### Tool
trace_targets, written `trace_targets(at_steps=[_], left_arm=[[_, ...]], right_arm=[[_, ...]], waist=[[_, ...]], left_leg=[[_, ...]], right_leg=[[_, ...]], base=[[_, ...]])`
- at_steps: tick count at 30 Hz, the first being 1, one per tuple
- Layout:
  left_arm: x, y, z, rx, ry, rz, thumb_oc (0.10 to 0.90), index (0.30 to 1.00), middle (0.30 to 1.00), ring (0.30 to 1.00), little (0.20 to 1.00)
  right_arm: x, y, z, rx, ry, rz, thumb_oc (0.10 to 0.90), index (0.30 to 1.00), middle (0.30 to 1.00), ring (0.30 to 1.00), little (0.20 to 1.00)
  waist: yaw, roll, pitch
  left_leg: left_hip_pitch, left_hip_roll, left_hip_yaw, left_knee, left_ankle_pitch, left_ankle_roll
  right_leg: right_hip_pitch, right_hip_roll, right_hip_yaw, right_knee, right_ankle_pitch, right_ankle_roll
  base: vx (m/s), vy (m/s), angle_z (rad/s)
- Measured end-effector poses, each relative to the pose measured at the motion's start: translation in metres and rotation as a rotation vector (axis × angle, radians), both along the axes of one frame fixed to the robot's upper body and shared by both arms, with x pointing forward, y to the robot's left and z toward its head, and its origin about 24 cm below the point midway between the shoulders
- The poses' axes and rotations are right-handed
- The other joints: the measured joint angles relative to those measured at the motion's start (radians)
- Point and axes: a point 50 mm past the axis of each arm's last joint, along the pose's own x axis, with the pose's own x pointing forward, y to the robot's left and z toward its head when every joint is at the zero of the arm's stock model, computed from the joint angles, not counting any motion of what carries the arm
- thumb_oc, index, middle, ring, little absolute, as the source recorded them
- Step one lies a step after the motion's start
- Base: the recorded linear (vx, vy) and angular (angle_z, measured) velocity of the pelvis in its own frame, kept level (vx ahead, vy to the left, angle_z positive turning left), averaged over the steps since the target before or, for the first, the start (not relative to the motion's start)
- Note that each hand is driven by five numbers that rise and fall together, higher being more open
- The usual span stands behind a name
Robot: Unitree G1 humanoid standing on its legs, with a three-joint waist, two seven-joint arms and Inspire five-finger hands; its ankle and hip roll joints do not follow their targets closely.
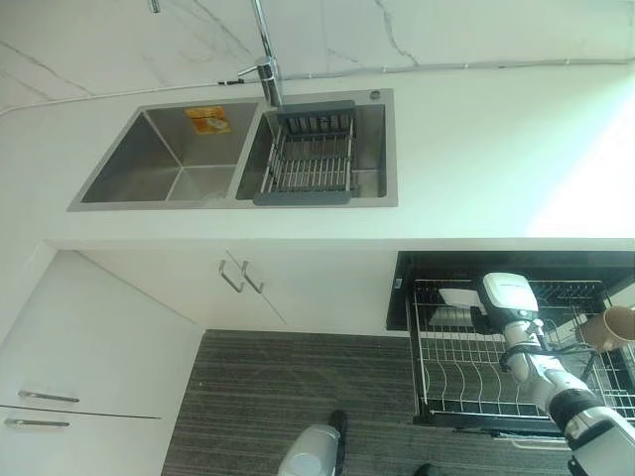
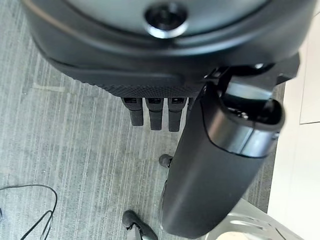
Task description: Place the dishes in the dishwasher.
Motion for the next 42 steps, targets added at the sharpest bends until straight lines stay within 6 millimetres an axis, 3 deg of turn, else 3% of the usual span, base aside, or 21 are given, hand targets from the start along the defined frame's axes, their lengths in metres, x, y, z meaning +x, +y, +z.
trace_targets(at_steps=[6,8,10,12,19,20,21,22,23,25,29,33,34,39,42], left_arm=[[0.012,0.0,0.002,-0.009,-0.045,-0.028,0.8,0.9,0.9,0.9,0.9],[0.022,-0.001,0.003,-0.015,-0.071,-0.033,0.8,0.9,0.9,0.9,0.9],[0.043,-0.006,0.007,-0.028,-0.13,-0.062,0.8,0.9,0.9,0.9,0.9],[0.051,-0.007,0.009,-0.031,-0.161,-0.061,0.8,0.9,0.9,0.9,0.9],[0.056,-0.012,0.01,-0.066,-0.188,-0.055,0.8,0.9,0.9,0.9,0.9],[0.057,-0.012,0.011,-0.067,-0.196,-0.056,0.8,0.9,0.9,0.9,0.9],[0.059,-0.013,0.011,-0.069,-0.204,-0.058,0.8,0.9,0.9,0.9,0.9],[0.062,-0.014,0.012,-0.075,-0.216,-0.061,0.8,0.9,0.9,0.9,0.9],[0.067,-0.015,0.013,-0.084,-0.231,-0.05,0.8,0.9,0.9,0.9,0.9],[0.071,-0.016,0.015,-0.086,-0.243,-0.049,0.8,0.9,0.9,0.9,0.9],[0.076,-0.013,0.016,-0.08,-0.245,-0.045,0.8,0.9,0.9,0.9,0.9],[0.077,0.004,0.02,-0.037,-0.246,-0.031,0.8,0.9,0.9,0.9,0.9],[0.078,0.005,0.021,-0.036,-0.247,-0.028,0.8,0.9,0.9,0.9,0.9],[0.073,0.009,0.019,-0.014,-0.209,-0.038,0.8,0.9,0.9,0.9,0.9],[0.063,0.015,0.017,0.01,-0.165,-0.029,0.8,0.9,0.9,0.9,0.9]], right_arm=[[-0.003,-0.015,-0.002,-0.036,0.034,-0.062,0.4,0.3,0.3,0.3,0.3],[0.004,-0.018,0.005,-0.049,0.02,-0.081,0.4,0.3,0.3,0.3,0.3],[0.017,-0.025,0.027,-0.079,-0.039,-0.089,0.4,0.3,0.3,0.3,0.3],[0.024,-0.025,0.037,-0.085,-0.066,-0.089,0.4,0.3,0.3,0.3,0.3],[0.026,-0.019,0.036,-0.075,-0.066,-0.077,0.4,0.3,0.3,0.3,0.3],[0.026,-0.019,0.035,-0.074,-0.066,-0.077,0.445,0.368,0.368,0.368,0.368],[0.028,-0.019,0.038,-0.07,-0.074,-0.076,0.566,0.549,0.549,0.549,0.549],[0.032,-0.018,0.043,-0.056,-0.094,-0.082,0.8,0.9,0.9,0.9,0.9],[0.037,-0.017,0.05,-0.035,-0.118,-0.089,0.8,0.9,0.9,0.9,0.9],[0.04,-0.015,0.044,0.025,-0.024,-0.133,0.8,0.9,0.9,0.9,0.9],[0.043,-0.012,0.041,0.107,0.058,-0.146,0.8,0.9,0.9,0.9,0.9],[0.035,0.001,0.016,0.221,0.238,-0.118,0.8,0.9,0.9,0.9,0.9],[0.031,0.0,0.009,0.244,0.275,-0.125,0.8,0.9,0.9,0.9,0.9],[0.014,-0.001,-0.015,0.498,0.482,-0.196,0.8,0.9,0.9,0.9,0.9],[0.001,0.001,-0.032,0.727,0.568,-0.277,0.8,0.9,0.9,0.9,0.9]], waist=[[-0.004,0.011,0.009],[-0.005,0.032,0.027],[-0.009,0.078,0.063],[-0.009,0.1,0.085],[-0.01,0.088,0.099],[-0.01,0.089,0.099],[-0.011,0.089,0.099],[-0.014,0.091,0.1],[-0.027,0.098,0.103],[-0.036,0.099,0.104],[-0.04,0.078,0.111],[-0.036,-0.008,0.103],[-0.036,-0.019,0.098],[-0.039,-0.033,0.082],[-0.039,-0.068,0.031]], left_leg=[[-0.031,-0.005,-0.009,0.0,0.014,0.003],[-0.056,-0.006,-0.016,-0.004,0.029,0.002],[-0.096,-0.009,-0.019,-0.024,0.063,0.003],[-0.102,-0.013,-0.02,-0.045,0.082,0.001],[-0.101,-0.02,-0.022,-0.069,0.099,0.0],[-0.102,-0.02,-0.022,-0.069,0.1,0.001],[-0.11,-0.021,-0.02,-0.069,0.101,0.001],[-0.127,-0.021,-0.019,-0.069,0.106,0.002],[-0.144,-0.021,-0.019,-0.069,0.114,0.003],[-0.141,-0.018,-0.019,-0.07,0.115,0.002],[-0.116,-0.014,-0.019,-0.071,0.115,0.001],[-0.079,-0.001,-0.01,-0.07,0.103,-0.005],[-0.077,-0.001,-0.009,-0.067,0.101,-0.003],[-0.017,0.008,0.006,-0.057,0.07,0.0],[-0.004,0.013,0.018,-0.047,0.052,0.001]], right_leg=[[-0.029,-0.005,-0.008,0.006,0.002,0.003],[-0.06,-0.008,-0.01,0.019,0.004,-0.001],[-0.116,-0.015,-0.01,0.045,0.009,-0.008],[-0.137,-0.023,-0.008,0.06,0.007,-0.012],[-0.151,-0.033,-0.008,0.072,0.003,-0.016],[-0.152,-0.033,-0.008,0.073,0.003,-0.016],[-0.165,-0.035,-0.004,0.078,0.003,-0.016],[-0.184,-0.036,-0.002,0.084,0.003,-0.017],[-0.204,-0.038,-0.002,0.092,0.005,-0.02],[-0.203,-0.036,0.0,0.094,0.006,-0.022],[-0.173,-0.031,-0.003,0.088,0.008,-0.024],[-0.134,-0.016,0.0,0.069,0.007,-0.024],[-0.13,-0.016,0.0,0.066,0.008,-0.024],[-0.046,0.005,0.006,0.004,0.033,-0.017],[-0.032,0.01,0.017,-0.005,0.032,-0.015]], base=[[-0.09,-0.017,0.05],[-0.19,0.037,0.06],[-0.17,0.034,0.06],[-0.11,0.025,0.05],[-0.08,0.016,0.02],[-0.13,0.035,-0.02],[-0.1,0.039,-0.02],[-0.15,0.034,-0.02],[-0.14,0.018,0.0],[-0.1,-0.022,-0.02],[0.01,-0.033,-0.01],[0.04,-0.045,-0.06],[0.07,-0.047,-0.05],[0.08,-0.014,-0.09],[0.1,0.011,-0.12]])
